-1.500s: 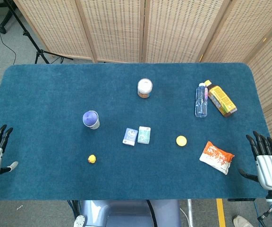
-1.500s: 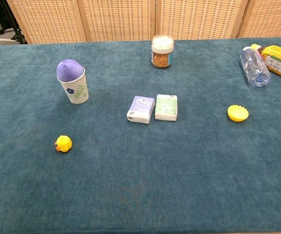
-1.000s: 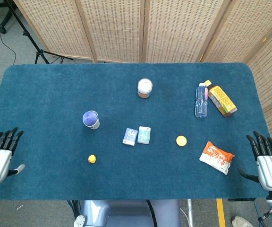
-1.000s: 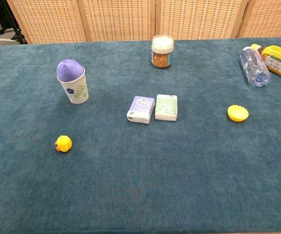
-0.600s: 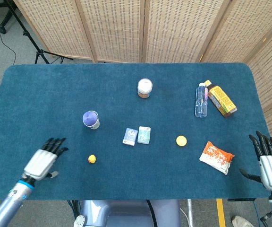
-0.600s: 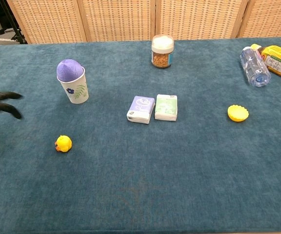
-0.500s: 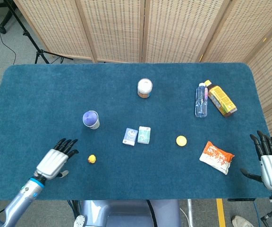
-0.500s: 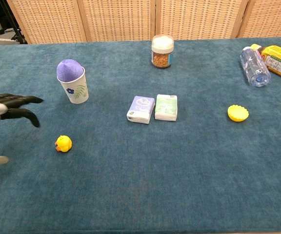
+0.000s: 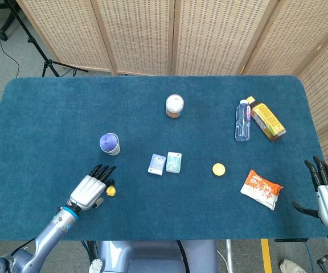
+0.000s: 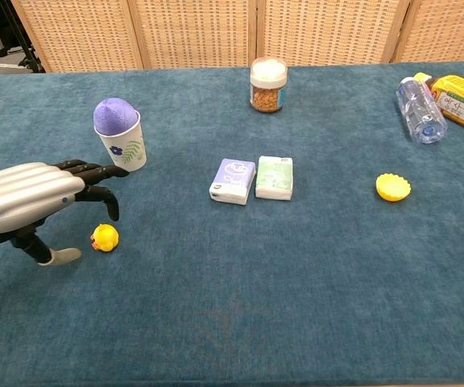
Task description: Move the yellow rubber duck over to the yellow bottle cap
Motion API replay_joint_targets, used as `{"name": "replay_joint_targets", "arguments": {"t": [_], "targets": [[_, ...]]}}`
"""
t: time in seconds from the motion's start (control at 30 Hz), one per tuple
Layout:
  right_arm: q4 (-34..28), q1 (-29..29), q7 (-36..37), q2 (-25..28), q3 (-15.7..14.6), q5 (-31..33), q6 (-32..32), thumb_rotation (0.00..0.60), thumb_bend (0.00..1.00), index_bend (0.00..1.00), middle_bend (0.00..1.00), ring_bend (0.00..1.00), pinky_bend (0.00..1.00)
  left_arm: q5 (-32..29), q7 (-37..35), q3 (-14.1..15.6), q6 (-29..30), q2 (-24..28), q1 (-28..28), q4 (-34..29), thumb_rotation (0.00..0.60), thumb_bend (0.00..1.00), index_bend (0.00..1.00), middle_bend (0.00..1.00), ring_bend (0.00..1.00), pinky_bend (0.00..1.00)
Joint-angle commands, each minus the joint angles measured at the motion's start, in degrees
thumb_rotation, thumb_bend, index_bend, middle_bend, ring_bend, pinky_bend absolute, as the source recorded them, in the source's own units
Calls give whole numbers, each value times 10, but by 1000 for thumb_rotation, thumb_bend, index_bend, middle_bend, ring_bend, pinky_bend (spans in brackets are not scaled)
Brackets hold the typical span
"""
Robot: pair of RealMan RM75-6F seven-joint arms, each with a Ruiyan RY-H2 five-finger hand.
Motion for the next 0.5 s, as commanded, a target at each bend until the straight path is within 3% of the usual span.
{"name": "replay_joint_targets", "arguments": {"t": [0.03, 0.5], "targets": [[0, 0, 0, 0, 0, 1, 0, 600, 0, 18, 0, 0, 0, -6, 6, -1, 1, -5, -4, 2, 600, 311, 358, 0, 0, 0], [2, 1, 5, 1, 2, 5, -4, 600, 0, 18, 0, 0, 0, -40, 24, 2, 8, -18, -16, 6, 600, 354, 518, 0, 0, 0]]}}
